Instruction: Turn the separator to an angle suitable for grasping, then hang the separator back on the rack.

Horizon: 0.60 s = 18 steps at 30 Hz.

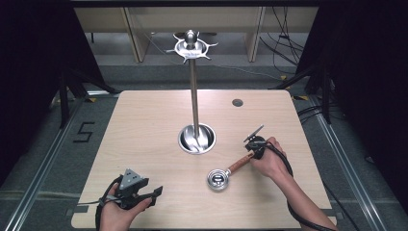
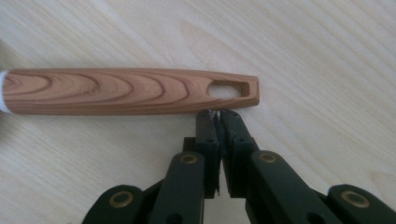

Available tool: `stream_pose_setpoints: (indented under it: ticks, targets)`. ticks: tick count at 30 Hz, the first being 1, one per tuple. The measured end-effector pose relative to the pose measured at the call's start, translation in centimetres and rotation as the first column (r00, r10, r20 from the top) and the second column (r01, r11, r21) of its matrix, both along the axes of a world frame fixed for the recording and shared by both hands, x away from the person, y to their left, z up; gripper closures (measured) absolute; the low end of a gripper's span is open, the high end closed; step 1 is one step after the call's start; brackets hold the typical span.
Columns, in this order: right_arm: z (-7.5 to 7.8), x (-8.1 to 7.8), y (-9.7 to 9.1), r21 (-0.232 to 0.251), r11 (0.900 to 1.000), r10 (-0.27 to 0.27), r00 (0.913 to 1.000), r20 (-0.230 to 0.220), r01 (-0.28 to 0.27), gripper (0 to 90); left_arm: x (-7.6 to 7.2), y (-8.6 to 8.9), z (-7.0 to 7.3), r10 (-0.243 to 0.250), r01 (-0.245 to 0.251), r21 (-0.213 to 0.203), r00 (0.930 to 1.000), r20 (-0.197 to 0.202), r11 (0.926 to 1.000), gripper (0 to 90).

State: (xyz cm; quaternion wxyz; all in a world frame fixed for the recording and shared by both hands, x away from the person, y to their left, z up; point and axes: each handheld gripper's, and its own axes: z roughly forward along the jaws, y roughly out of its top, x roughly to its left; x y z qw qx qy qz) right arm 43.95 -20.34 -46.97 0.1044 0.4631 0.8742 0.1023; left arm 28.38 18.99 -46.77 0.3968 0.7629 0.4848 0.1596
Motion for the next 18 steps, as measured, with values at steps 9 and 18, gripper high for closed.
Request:
stream_pose_setpoints:
  ticks: [9, 18]
  targets:
    - [2.6, -0.9, 1.2, 0.067, 0.9977, 0.010, 0.9986, 0.052, -0.014, 89.7, -0.2, 0.2, 0.1, -0.009, 0.009, 0.017, 0.9998, -0.015, 0.9998, 38.2]
    - [2.6, -0.4, 0.8, 0.130, 0.9666, -0.217, 0.9753, -0.043, 0.221, 65.9, -0.1, 0.1, 0.1, -0.008, 0.008, 0.003, 0.9999, -0.006, 1.0000, 38.2]
